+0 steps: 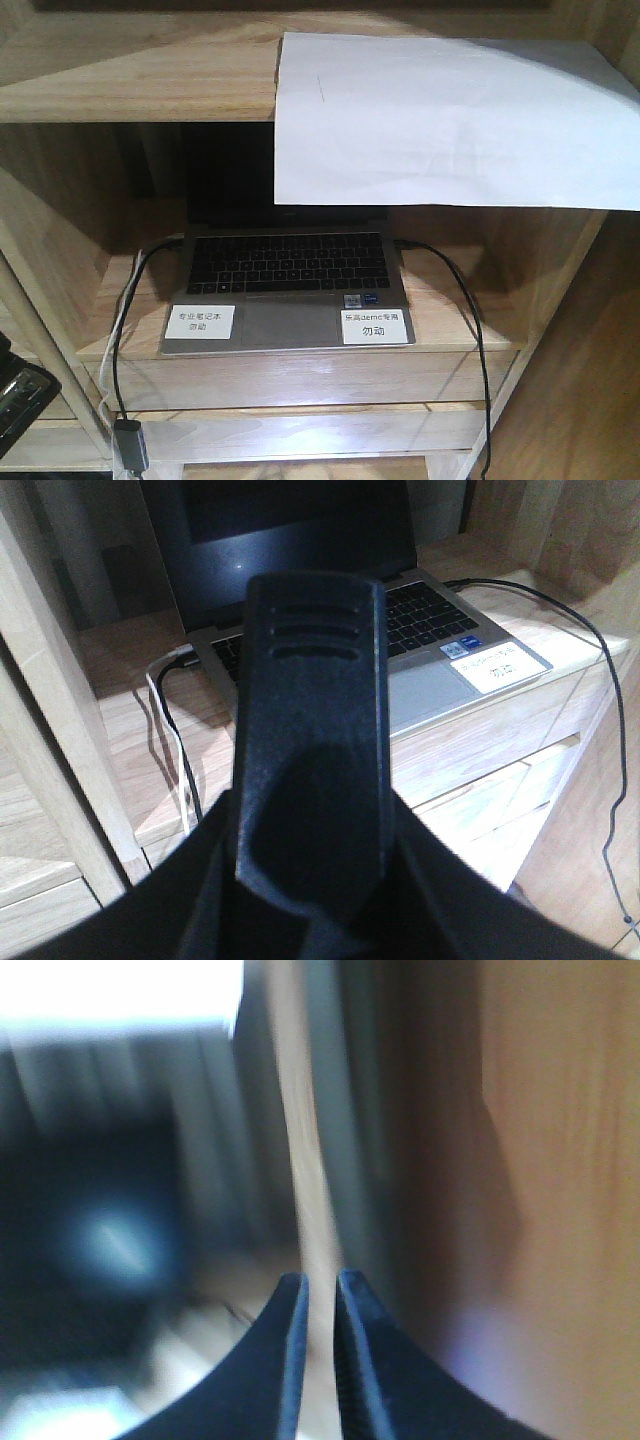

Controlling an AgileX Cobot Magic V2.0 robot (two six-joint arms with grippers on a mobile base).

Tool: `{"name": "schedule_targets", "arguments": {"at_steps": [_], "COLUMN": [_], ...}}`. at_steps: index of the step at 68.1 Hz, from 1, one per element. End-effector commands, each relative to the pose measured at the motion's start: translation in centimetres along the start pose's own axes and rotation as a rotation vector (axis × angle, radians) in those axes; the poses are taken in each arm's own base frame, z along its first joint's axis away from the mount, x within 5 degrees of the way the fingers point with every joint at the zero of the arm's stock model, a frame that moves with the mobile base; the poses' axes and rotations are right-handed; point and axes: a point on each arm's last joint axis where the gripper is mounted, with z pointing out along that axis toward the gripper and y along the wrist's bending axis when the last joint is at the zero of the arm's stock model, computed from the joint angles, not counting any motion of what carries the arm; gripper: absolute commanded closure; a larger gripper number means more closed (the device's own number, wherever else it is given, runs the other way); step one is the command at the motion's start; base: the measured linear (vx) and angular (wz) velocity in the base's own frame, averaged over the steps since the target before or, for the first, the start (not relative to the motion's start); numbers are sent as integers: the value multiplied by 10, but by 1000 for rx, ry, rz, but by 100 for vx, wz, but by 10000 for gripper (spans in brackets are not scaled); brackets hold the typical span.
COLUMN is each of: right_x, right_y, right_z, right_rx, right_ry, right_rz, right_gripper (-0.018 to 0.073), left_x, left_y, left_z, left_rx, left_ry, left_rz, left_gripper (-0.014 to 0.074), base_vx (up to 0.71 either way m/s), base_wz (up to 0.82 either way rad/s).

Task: Grab stapler and paper to desk for stapling
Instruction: 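Move the right gripper to the edge of the white paper sheet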

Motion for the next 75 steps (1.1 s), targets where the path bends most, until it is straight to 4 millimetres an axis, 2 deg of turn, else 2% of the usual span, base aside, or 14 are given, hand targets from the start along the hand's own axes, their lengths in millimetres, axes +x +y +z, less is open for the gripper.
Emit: {"name": "schedule_targets", "arguments": {"at_steps": [1,7,25,36,52,59,75], "right_x": [-11,-9,-6,-11,-18,-16,-19], "right_y": [4,5,4,14,38,46,62], "right_z": [-2,-2,-1,5,27,39,79], "right_rx": [-65,-79,-74,-203,-464,-538,-637], "right_ry": [-127,-99,-54,-30,36,60,112], "right_rz": [237,430,750,790,833,863,909], "right_gripper": [498,498,473,357,111,67,62], "left_x": [-19,-19,-19,-19,-19,-19,-19], "left_y": [-1,-1,-1,-1,-1,-1,-1], "left_z": [-5,-5,-5,-5,-5,-5,-5], "left_rx": [7,7,7,7,7,7,7], "left_ry": [-138,-137,-137,-137,-137,-137,-137], "left_rz": [-3,-3,-3,-3,-3,-3,-3], "left_gripper": [603,603,603,603,603,603,603], "base_vx": [0,0,0,0,0,0,0], "base_wz": [0,0,0,0,0,0,0]}}
